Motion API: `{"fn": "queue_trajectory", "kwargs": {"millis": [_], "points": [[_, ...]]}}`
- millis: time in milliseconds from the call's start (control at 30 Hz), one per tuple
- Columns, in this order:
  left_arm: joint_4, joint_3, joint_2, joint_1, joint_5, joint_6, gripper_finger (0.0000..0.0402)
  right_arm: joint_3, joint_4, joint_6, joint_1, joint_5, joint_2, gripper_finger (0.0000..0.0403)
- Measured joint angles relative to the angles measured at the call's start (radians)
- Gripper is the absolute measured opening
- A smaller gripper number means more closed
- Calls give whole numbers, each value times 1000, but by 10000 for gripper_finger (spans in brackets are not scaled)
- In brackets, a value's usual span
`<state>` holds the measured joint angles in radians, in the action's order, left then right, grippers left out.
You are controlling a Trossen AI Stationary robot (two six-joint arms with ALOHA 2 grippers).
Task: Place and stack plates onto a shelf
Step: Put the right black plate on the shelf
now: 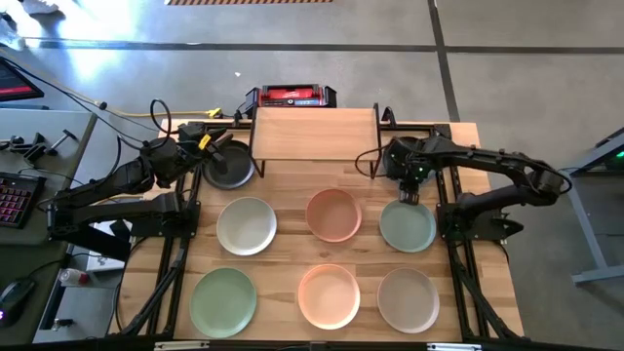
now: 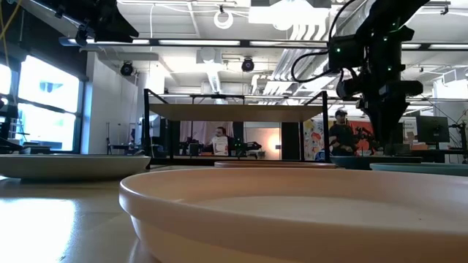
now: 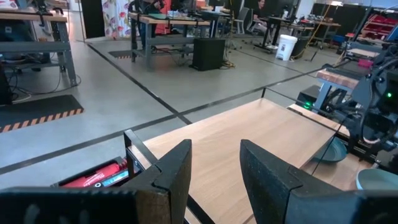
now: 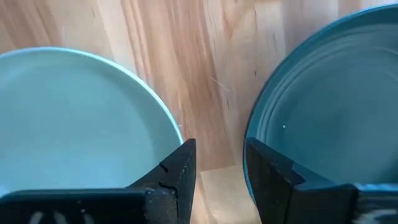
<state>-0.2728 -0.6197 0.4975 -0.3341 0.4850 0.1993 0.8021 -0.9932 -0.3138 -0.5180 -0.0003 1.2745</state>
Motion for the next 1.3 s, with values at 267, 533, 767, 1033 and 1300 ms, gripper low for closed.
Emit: {"fn": "queue_trajectory", "kwargs": {"millis": [267,533,767,1033,1300], "points": [[0,0,0,0,0,0,126,0,33,34,16,82,71,117],[-1,0,0,0,0,-2,126,0,55,27,14,123,138,117],[-1,0,0,0,0,-19,126,4,89,66,14,198,189,117],[-1,0,0,0,0,-19,126,2,97,76,14,188,188,117],[-1,0,0,0,0,-20,126,3,20,88,14,190,187,117]]}}
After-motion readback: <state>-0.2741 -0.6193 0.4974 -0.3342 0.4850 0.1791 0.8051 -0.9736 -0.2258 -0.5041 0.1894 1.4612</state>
